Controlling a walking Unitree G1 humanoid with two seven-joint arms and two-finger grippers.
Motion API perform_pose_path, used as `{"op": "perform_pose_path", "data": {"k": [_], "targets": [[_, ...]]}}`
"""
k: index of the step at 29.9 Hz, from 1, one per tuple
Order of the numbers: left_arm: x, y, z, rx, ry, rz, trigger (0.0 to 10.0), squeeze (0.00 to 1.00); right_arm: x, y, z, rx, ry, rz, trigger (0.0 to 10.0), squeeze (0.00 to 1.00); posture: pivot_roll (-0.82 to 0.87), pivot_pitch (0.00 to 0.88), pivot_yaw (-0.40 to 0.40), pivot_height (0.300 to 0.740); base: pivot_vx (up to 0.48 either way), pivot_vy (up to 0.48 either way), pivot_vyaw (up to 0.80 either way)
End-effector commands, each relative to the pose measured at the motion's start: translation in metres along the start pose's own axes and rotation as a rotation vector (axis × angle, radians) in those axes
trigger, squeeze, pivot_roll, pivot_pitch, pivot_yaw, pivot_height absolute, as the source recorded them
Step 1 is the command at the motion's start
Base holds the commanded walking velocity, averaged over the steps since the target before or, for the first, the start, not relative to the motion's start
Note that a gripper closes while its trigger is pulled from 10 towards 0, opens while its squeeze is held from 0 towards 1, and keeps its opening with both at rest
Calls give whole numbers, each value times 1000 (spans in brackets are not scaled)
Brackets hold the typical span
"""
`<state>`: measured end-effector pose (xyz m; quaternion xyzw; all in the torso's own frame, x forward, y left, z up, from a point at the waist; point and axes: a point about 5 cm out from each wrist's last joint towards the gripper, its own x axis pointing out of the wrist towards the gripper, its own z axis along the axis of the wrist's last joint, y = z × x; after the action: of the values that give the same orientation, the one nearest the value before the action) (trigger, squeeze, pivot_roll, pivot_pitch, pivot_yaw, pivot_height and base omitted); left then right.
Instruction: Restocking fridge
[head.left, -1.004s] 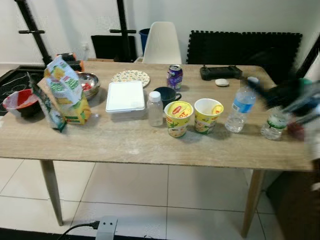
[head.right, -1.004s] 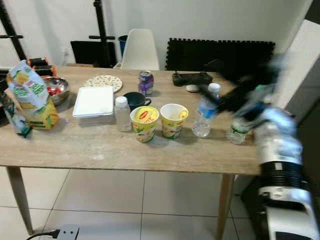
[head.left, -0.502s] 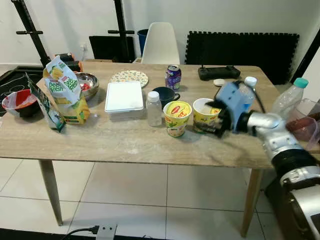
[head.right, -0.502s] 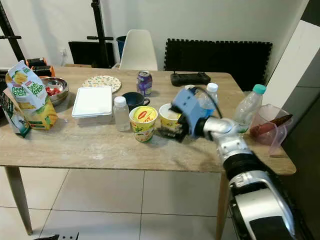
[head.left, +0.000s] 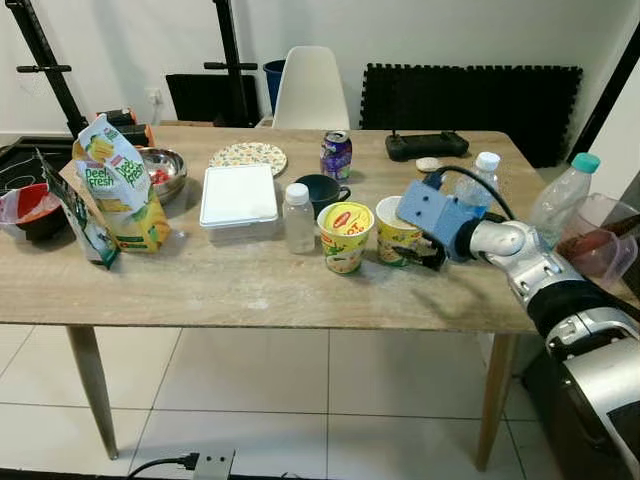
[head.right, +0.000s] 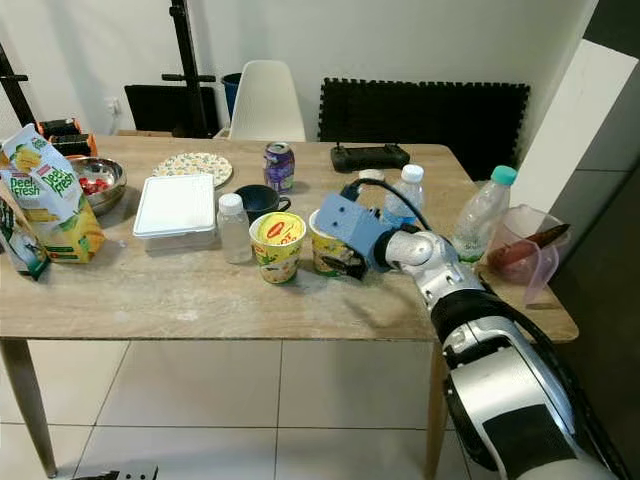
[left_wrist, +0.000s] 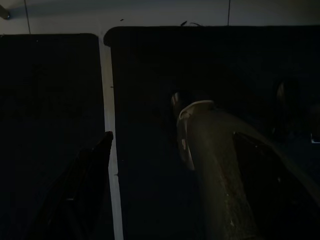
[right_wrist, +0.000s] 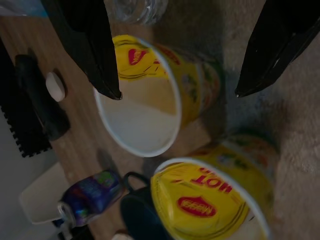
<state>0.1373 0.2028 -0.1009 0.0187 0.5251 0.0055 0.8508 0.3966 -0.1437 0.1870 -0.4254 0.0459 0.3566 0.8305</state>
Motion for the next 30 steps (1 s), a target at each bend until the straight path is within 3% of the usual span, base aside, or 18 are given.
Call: {"op": "perform_pose_path", "data": {"k": [1, 3, 8, 19, 30], "targets": [[0, -4, -5, 8, 14, -9, 10000, 0, 2, 0, 5, -42, -4, 18, 10000, 0, -52, 0, -55, 740, 0, 0, 0], [0, -5, -4, 10, 12, -12, 10000, 0, 9, 14, 5, -135, 13, 98, 10000, 0, -54, 0, -56, 740, 0, 0, 0], [0, -6, -3, 12, 8, -15, 10000, 0, 15, 22, 6, -159, 23, 110, 10000, 0, -53, 0, -58, 740, 0, 0, 0], [0, -8, -3, 10, 6, -18, 10000, 0, 20, 6, 19, -192, 54, -27, 10000, 0, -41, 0, -64, 740, 0, 0, 0], [0, -8, -3, 15, 5, -21, 10000, 0, 19, 9, 13, -214, 104, 19, 10000, 0, -42, 0, -62, 740, 0, 0, 0]]}}
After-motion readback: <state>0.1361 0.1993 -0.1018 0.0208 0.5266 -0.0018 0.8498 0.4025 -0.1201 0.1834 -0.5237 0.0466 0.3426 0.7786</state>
